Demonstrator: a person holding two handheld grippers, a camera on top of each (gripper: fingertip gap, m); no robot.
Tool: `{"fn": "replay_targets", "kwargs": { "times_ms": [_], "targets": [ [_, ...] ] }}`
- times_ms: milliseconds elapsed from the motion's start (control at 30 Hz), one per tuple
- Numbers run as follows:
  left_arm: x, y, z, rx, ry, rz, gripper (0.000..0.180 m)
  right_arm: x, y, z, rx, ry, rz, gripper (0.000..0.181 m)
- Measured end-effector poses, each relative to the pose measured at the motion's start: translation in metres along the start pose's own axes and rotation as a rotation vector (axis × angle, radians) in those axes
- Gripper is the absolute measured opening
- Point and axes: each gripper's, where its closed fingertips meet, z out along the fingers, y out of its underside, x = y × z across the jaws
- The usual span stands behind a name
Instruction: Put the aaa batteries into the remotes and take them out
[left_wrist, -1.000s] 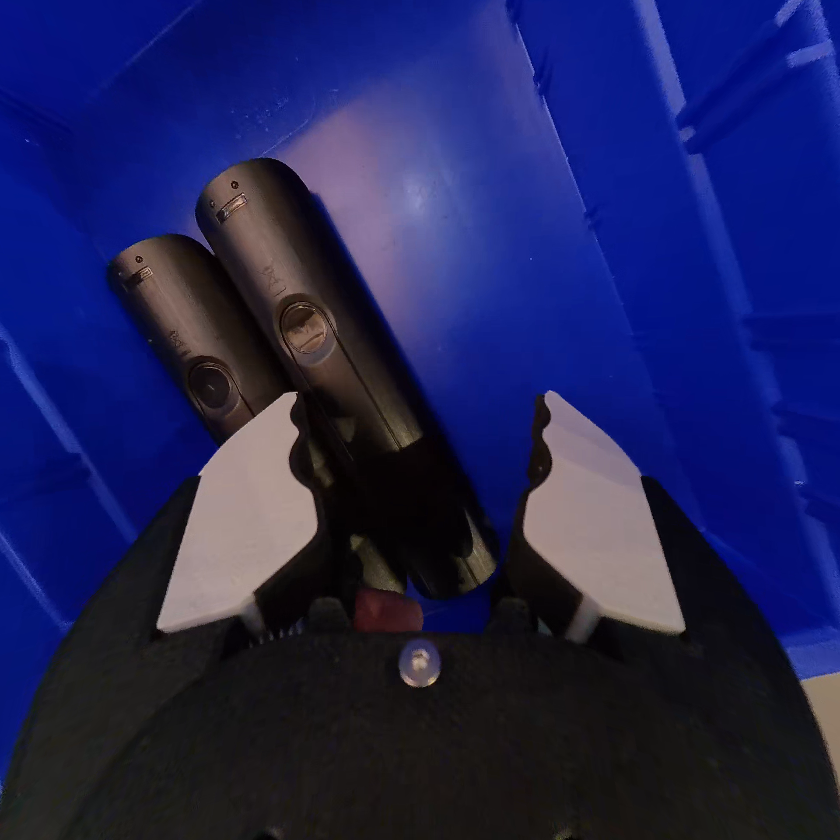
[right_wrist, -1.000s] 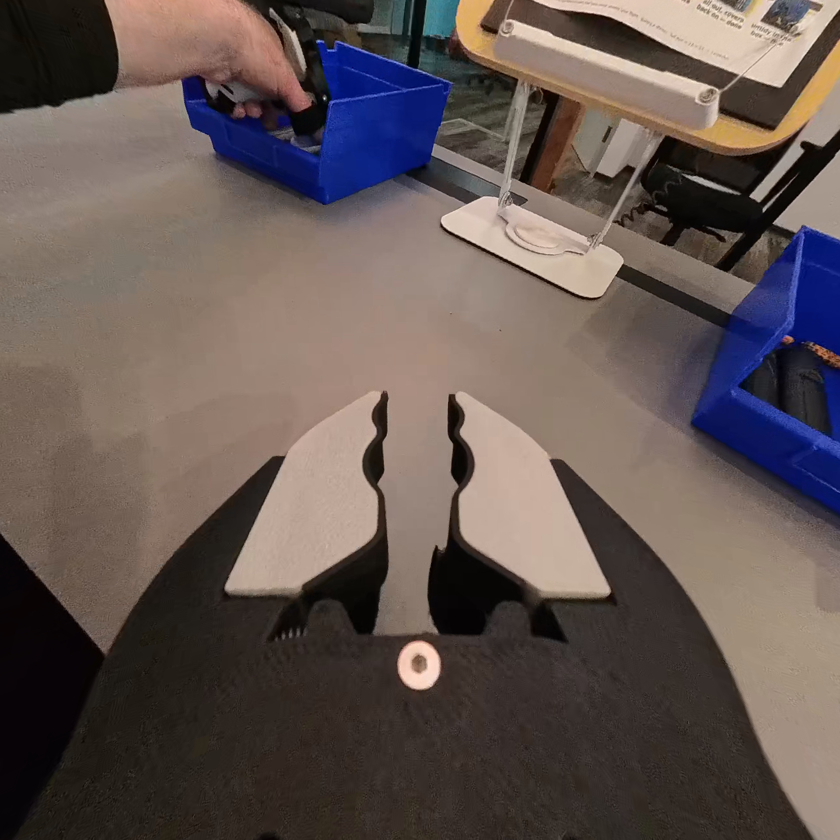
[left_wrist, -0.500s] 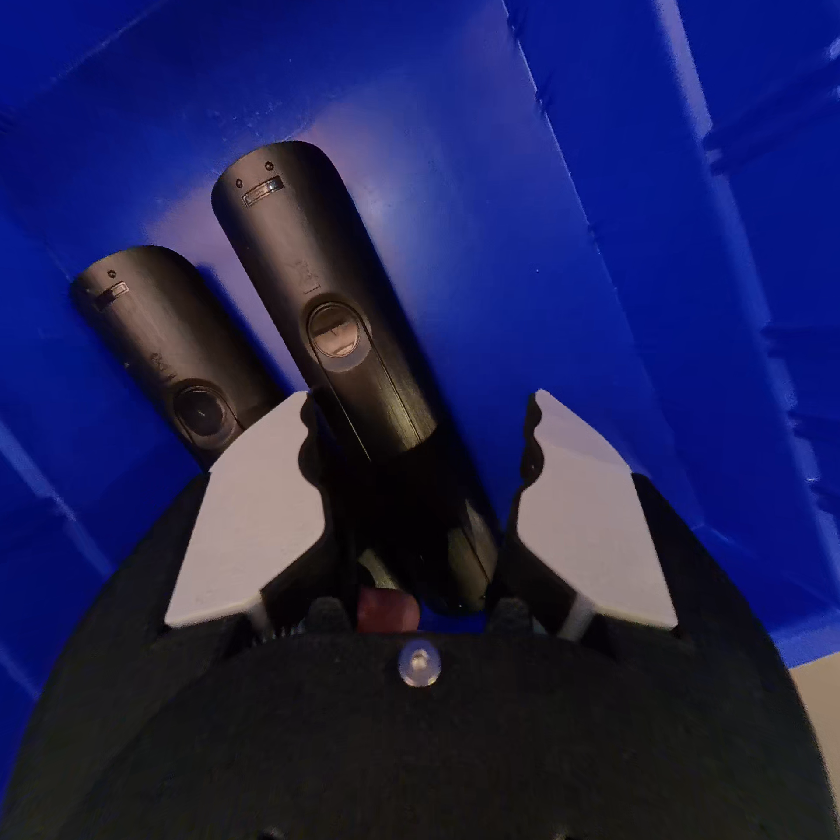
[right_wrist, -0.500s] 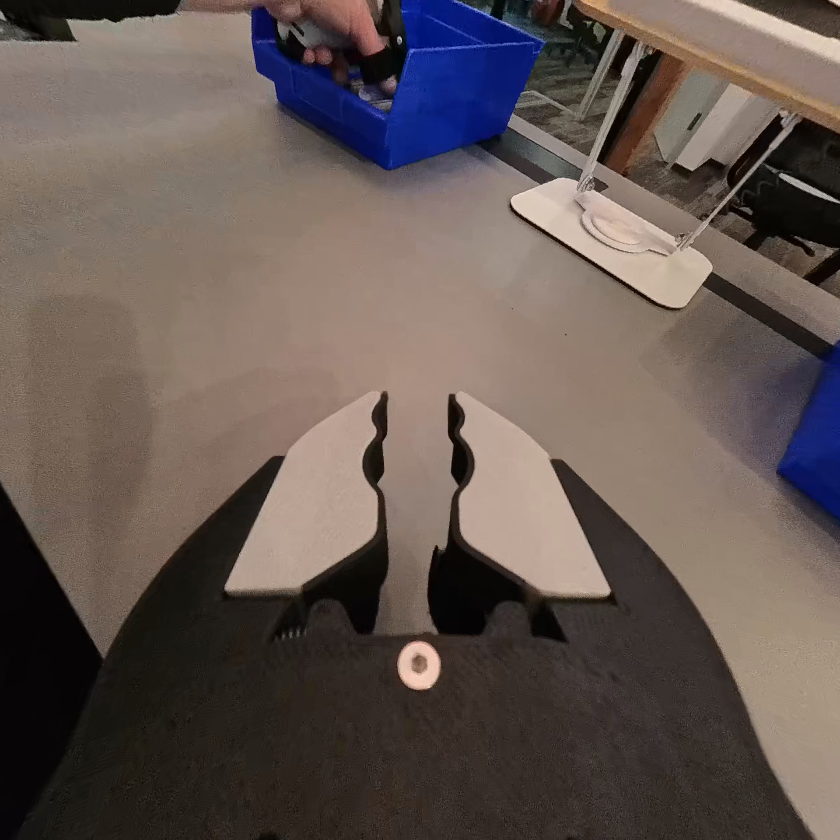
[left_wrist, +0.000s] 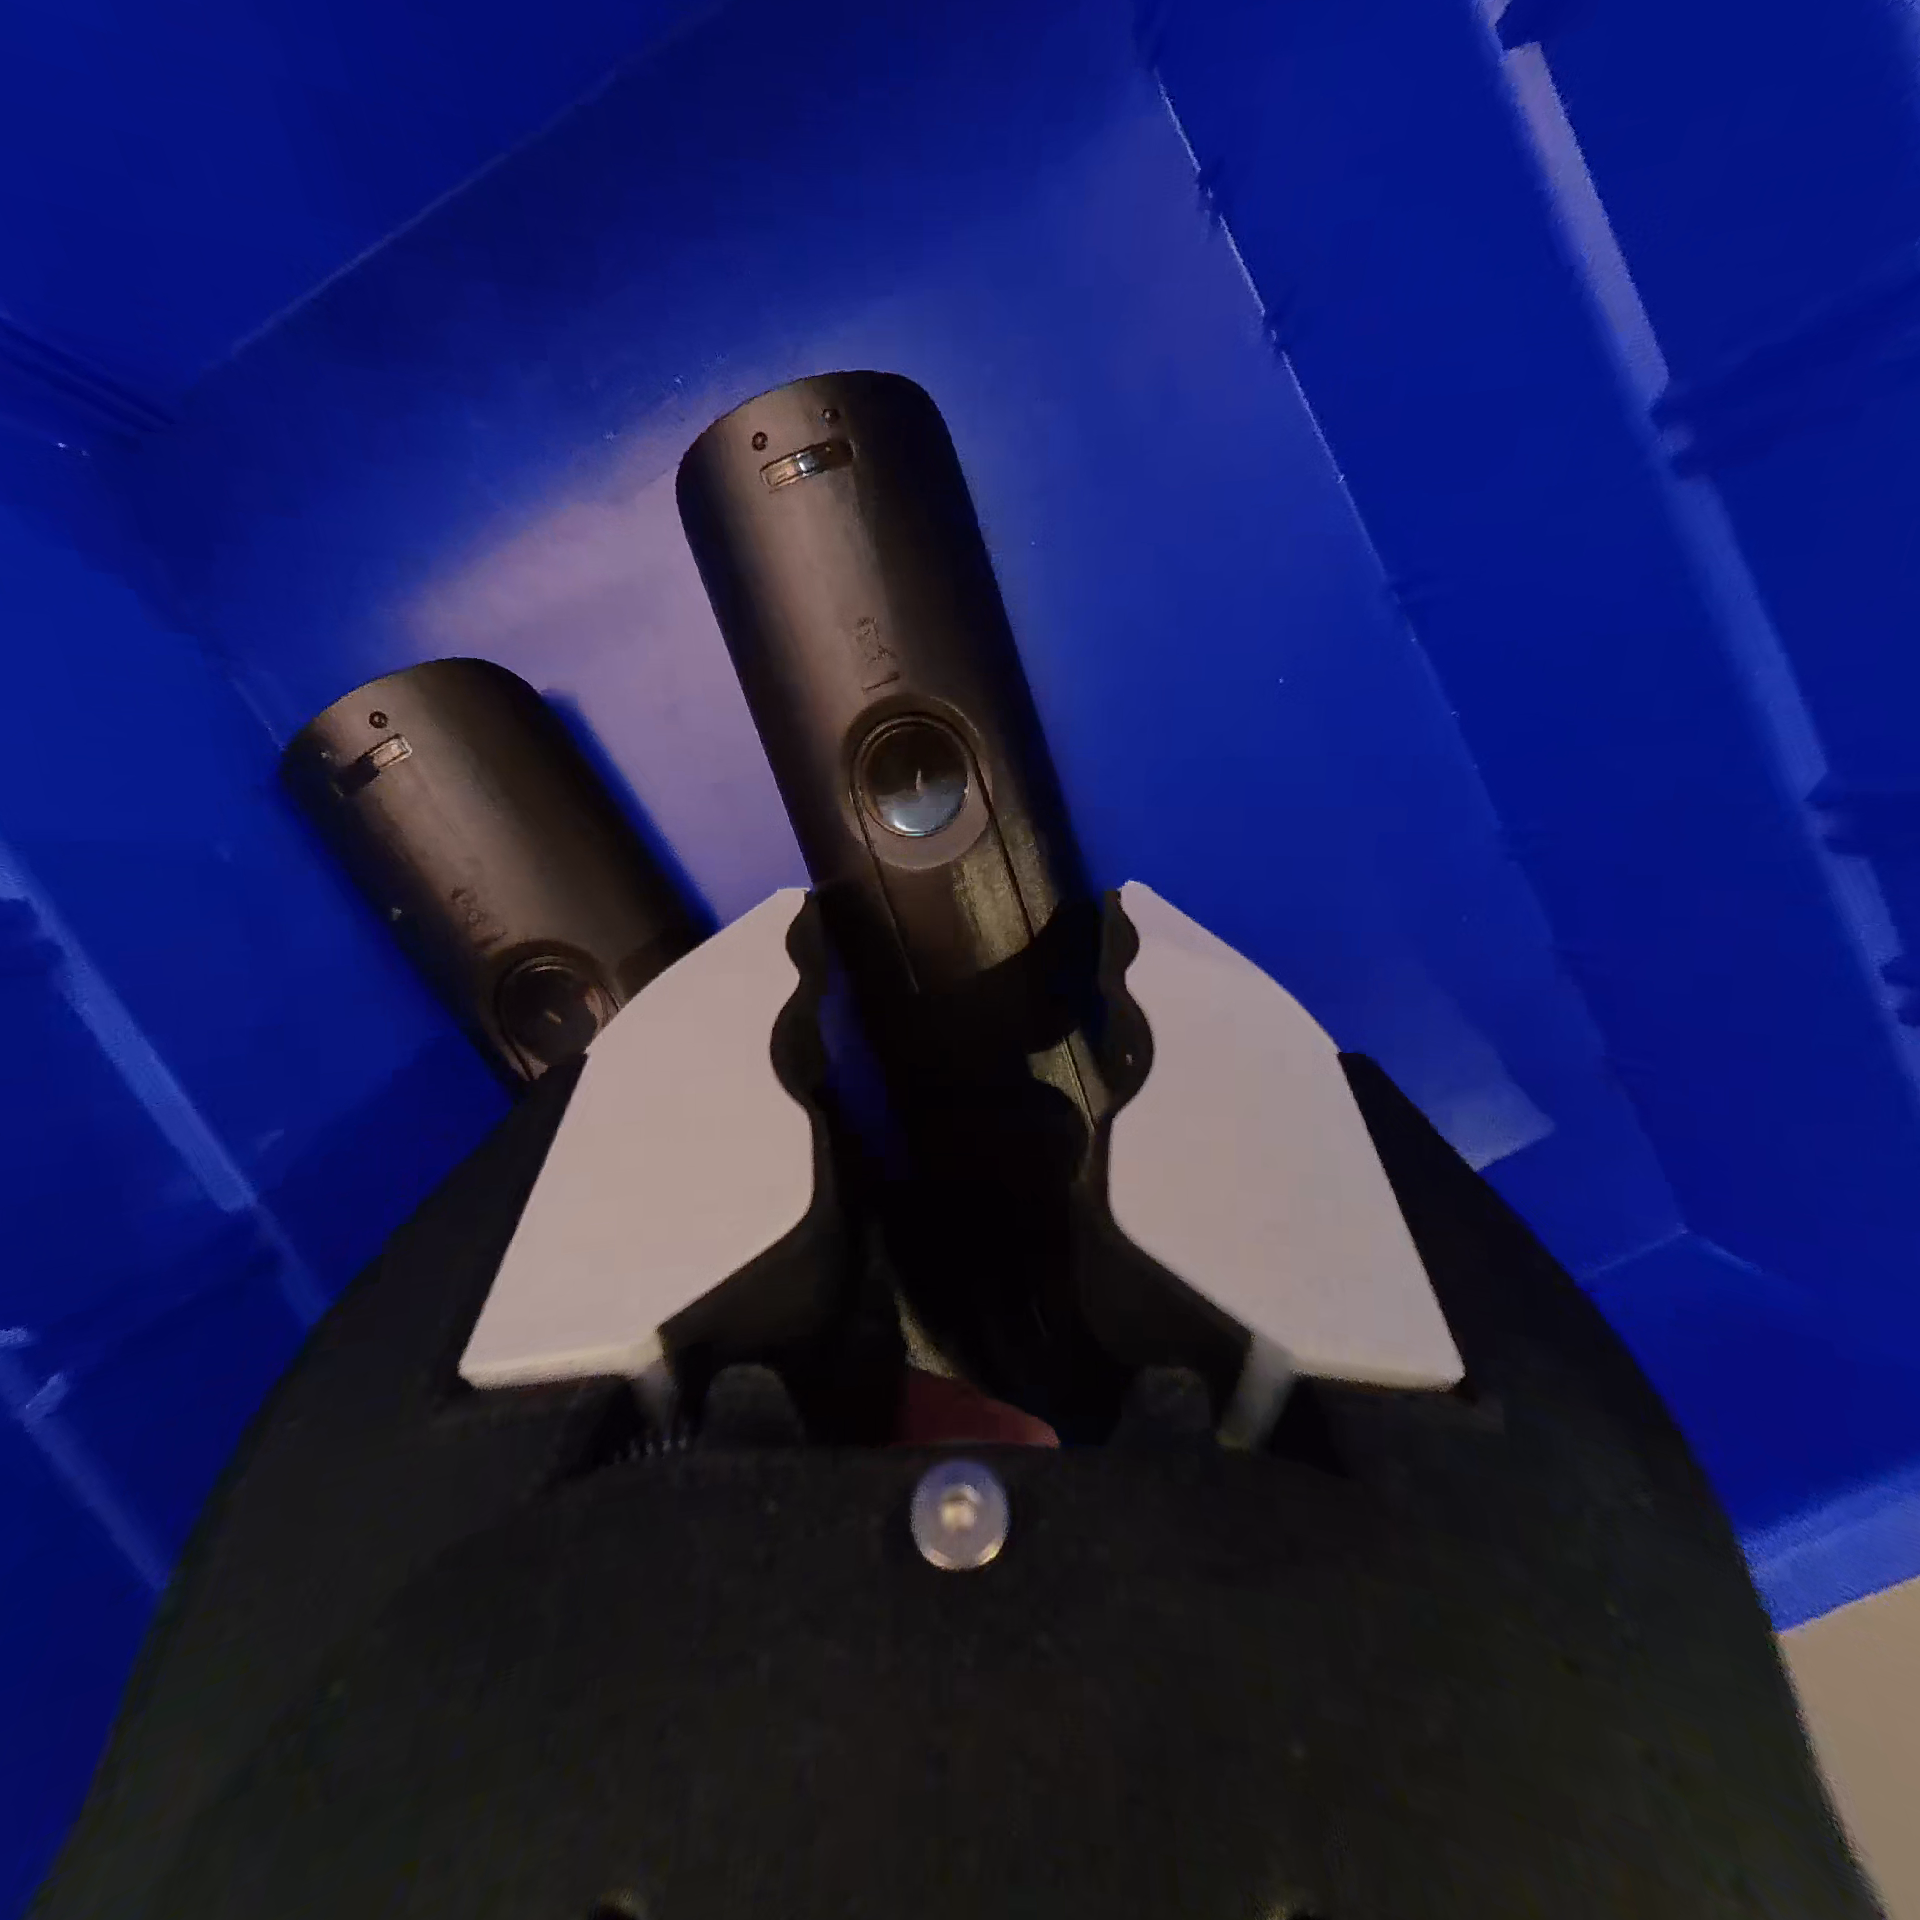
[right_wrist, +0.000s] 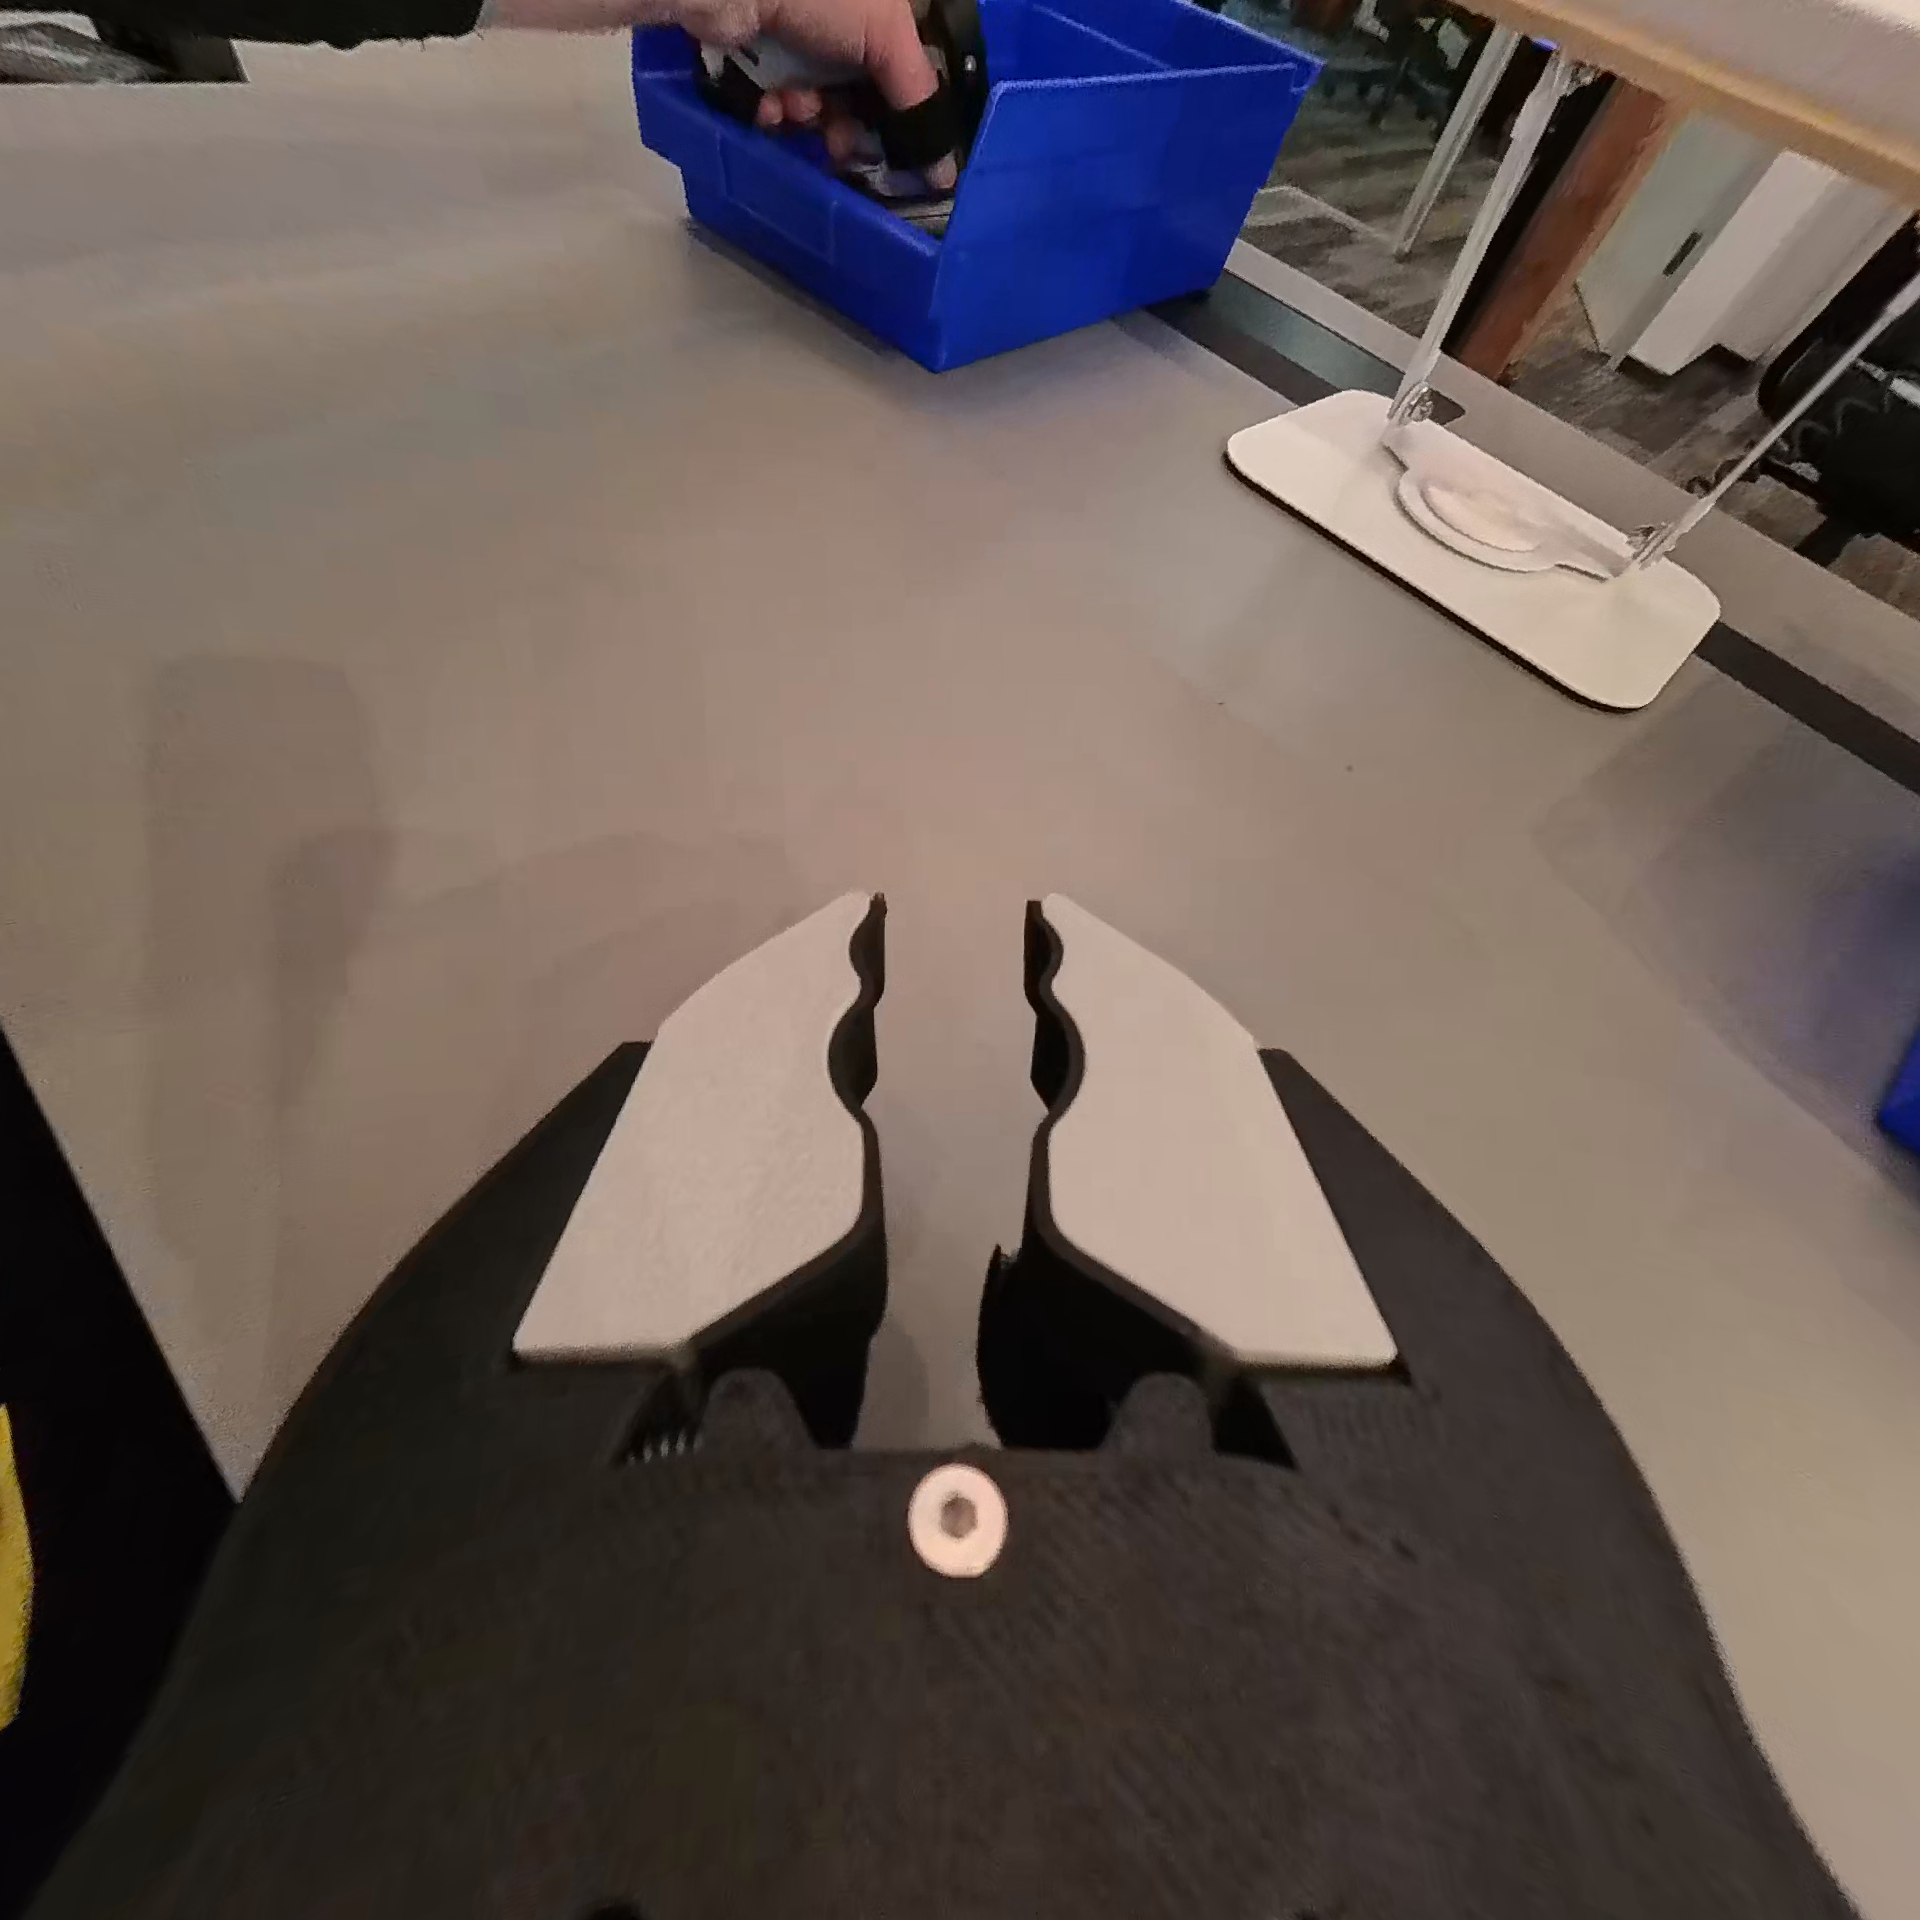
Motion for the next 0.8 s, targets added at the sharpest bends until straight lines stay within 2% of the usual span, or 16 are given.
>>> {"fn": "replay_targets", "kwargs": {
  "times_ms": [100,233,500,667,800],
  "targets": [
    [0.003,-0.003,-0.002,0.021,-0.011,0.030,0.051,0.000,0.002,0.001,-0.004,-0.005,0.006,0.025],
    [0.008,-0.018,-0.017,0.145,-0.013,0.038,0.050,0.000,0.002,0.002,0.001,-0.015,0.021,0.025],
    [0.016,-0.045,-0.102,0.539,-0.044,0.094,0.047,0.011,-0.006,-0.001,0.040,0.023,0.033,0.029],
    [0.052,-0.052,-0.158,0.725,0.046,0.132,0.046,0.022,-0.024,0.003,0.096,0.039,0.086,0.038],
    [0.104,-0.059,-0.201,0.877,0.204,0.170,0.046,0.031,-0.044,0.009,0.112,0.099,0.037,0.048]
  ]
}}
